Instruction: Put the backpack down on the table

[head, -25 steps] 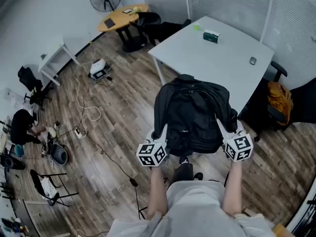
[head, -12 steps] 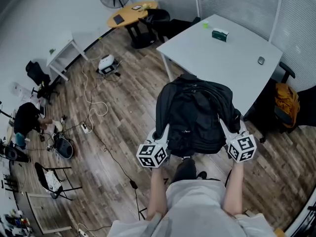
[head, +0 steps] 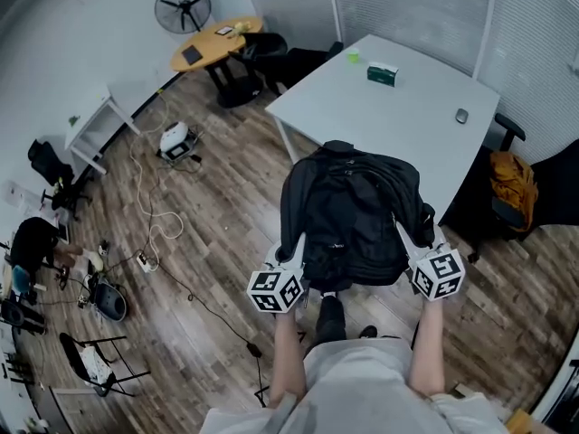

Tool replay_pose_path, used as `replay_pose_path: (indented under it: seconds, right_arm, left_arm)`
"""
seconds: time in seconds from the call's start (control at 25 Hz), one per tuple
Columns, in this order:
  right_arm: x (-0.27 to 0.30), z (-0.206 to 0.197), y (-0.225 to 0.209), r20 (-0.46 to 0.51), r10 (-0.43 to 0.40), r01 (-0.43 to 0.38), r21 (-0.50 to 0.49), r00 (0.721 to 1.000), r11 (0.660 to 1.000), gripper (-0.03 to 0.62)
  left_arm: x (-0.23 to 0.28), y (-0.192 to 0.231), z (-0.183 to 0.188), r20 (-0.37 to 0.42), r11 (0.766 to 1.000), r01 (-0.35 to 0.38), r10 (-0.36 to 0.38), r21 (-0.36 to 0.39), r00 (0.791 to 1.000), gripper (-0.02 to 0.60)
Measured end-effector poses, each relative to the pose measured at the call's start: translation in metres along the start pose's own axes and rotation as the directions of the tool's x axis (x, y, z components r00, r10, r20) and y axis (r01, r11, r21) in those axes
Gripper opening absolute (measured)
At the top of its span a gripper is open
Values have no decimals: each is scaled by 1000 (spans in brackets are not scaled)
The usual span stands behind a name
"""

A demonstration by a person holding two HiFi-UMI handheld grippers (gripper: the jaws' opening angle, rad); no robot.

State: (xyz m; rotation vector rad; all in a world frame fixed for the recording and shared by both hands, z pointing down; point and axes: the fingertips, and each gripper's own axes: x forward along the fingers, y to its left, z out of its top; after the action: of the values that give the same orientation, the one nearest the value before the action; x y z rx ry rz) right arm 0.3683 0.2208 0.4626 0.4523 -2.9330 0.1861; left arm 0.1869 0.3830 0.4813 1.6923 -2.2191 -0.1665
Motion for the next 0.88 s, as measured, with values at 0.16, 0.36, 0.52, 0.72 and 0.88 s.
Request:
replay_pose_path:
  seconds: [0.16, 0.36, 0.52, 0.72, 0.88]
  right_arm:
    - [21, 6, -17, -7, -39, 39, 6, 999, 999, 104]
    - [55, 19, -38, -11, -89, 89, 0, 996, 996, 104]
    - [82, 29, -59, -13, -124, 124, 2, 992, 992, 106]
    - [131, 41, -71, -8, -143, 143, 2, 990, 990, 106]
    - [169, 47, -69, 8, -142, 142, 3, 990, 990, 106]
  left_arm:
    - [32, 12, 11, -13, 999, 44, -44, -6, 999, 30]
    - [80, 32, 26, -21, 996, 88, -88, -12, 996, 30]
    - [117, 46, 40, -20, 992, 124, -125, -19, 992, 29]
    - [159, 79, 61, -18, 988, 152, -152, -13, 988, 29]
    - [176, 111, 76, -3, 988, 155, -155, -6, 988, 29]
